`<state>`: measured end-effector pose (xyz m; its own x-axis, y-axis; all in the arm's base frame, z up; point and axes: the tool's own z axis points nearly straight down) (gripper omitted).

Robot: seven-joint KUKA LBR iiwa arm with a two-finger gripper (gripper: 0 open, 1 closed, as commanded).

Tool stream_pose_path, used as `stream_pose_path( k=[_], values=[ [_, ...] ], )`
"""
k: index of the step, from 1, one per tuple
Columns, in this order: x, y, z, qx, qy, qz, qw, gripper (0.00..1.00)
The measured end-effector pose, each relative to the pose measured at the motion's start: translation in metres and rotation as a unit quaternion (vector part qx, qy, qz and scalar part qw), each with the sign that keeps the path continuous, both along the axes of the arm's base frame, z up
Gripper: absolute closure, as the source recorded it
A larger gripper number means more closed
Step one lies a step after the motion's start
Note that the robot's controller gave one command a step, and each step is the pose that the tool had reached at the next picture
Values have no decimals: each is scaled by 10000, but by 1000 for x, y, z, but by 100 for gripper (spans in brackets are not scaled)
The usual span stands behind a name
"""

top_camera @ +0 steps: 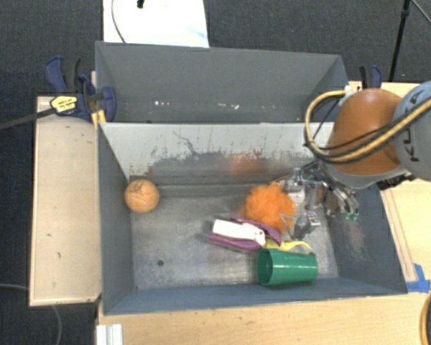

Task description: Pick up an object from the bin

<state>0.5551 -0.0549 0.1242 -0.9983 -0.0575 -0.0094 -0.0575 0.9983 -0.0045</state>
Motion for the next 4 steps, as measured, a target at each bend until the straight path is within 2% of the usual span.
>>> stream_pose_path(
  k=[1,2,3,4],
  values=[
    [6,24,-28,-20,16,203,9998,0],
    [7,11,-49,7,-36,-1129,9936,100],
    [7,11,-49,6,-36,-1123,9937,100],
    [38,53,91,27,25,-786,9969,100]
  ],
)
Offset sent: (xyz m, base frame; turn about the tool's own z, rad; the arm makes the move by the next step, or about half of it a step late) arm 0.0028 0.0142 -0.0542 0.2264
